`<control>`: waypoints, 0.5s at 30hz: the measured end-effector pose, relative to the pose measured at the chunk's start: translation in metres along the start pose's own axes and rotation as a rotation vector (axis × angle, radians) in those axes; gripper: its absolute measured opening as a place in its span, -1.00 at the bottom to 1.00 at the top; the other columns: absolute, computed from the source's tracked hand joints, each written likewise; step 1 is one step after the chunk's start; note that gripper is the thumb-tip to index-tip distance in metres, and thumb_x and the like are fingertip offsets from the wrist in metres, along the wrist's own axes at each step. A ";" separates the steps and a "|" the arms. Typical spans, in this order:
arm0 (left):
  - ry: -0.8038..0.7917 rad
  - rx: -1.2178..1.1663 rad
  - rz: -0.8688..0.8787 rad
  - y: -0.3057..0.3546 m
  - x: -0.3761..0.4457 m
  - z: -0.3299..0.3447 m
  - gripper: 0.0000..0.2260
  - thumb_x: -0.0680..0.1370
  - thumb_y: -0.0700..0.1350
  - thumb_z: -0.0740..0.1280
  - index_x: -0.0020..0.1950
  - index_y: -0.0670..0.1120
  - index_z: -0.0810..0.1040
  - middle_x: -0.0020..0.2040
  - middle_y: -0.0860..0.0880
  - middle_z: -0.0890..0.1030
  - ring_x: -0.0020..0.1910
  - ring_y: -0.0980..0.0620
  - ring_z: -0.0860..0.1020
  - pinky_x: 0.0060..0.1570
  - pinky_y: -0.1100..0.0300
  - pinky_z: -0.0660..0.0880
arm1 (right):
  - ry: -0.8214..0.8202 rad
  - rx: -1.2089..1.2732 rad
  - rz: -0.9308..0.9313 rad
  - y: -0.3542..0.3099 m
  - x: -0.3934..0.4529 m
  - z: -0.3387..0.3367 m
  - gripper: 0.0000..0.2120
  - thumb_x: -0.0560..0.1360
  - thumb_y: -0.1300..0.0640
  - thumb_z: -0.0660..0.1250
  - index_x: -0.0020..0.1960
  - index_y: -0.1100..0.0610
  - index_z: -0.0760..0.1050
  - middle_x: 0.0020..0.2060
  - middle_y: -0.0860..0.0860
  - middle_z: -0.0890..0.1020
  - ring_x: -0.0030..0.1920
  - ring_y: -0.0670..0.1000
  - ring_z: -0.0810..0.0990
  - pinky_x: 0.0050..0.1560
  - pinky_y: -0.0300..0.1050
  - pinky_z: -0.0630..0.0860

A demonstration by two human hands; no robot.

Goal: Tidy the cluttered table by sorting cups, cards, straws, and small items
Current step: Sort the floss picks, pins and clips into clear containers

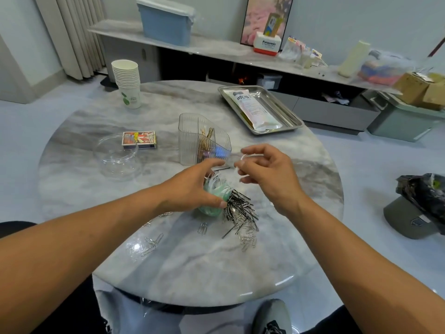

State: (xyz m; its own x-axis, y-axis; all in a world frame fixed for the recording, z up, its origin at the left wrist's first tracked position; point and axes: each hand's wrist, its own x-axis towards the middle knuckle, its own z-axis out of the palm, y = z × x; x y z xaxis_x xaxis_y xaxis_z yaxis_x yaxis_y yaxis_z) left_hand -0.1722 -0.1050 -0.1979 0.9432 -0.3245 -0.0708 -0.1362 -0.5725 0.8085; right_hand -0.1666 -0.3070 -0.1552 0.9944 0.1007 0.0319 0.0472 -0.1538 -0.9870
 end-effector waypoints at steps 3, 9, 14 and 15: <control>-0.005 -0.028 0.033 -0.003 0.000 0.000 -0.10 0.32 0.04 0.65 0.55 0.16 0.24 0.27 0.15 0.45 0.32 0.15 0.44 0.23 0.24 0.44 | -0.069 -0.103 -0.085 0.008 0.001 0.010 -0.89 0.50 0.33 0.47 -0.04 0.17 0.63 -0.23 0.14 0.72 -0.20 0.01 0.68 -0.14 -0.10 0.62; 0.038 -0.086 0.038 -0.007 -0.001 -0.005 -0.06 0.28 0.03 0.67 0.53 0.24 0.22 0.35 0.08 0.46 0.24 0.20 0.52 0.21 0.17 0.53 | -0.274 -0.523 -0.217 0.022 0.003 0.018 -0.92 0.52 0.11 0.48 -0.07 -0.07 0.71 -0.04 -0.13 0.64 0.09 -0.11 0.56 0.13 -0.18 0.46; 0.106 -0.114 0.008 -0.004 -0.004 -0.015 -0.05 0.32 -0.06 0.66 0.56 0.18 0.20 0.30 0.10 0.46 0.14 0.20 0.56 -0.02 0.36 0.56 | -0.267 -0.552 -0.264 0.024 0.001 0.025 -0.84 0.60 0.00 0.35 0.11 -0.13 0.68 0.08 -0.18 0.53 0.17 -0.17 0.46 0.20 -0.29 0.38; 0.145 -0.135 -0.011 -0.003 -0.004 -0.018 -0.06 0.33 -0.11 0.65 0.57 0.15 0.20 0.28 0.08 0.47 0.10 0.22 0.55 -0.10 0.41 0.55 | -0.200 -0.491 -0.259 0.022 0.001 0.025 -0.83 0.62 0.01 0.34 0.14 -0.11 0.67 0.09 -0.18 0.53 0.10 -0.21 0.48 0.10 -0.38 0.38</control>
State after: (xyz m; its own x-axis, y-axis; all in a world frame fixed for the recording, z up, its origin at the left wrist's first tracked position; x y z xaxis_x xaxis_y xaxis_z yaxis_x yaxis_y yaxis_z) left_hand -0.1701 -0.0888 -0.1897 0.9795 -0.2012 -0.0029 -0.0931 -0.4658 0.8800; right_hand -0.1672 -0.2853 -0.1810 0.9096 0.3721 0.1848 0.3720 -0.5314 -0.7611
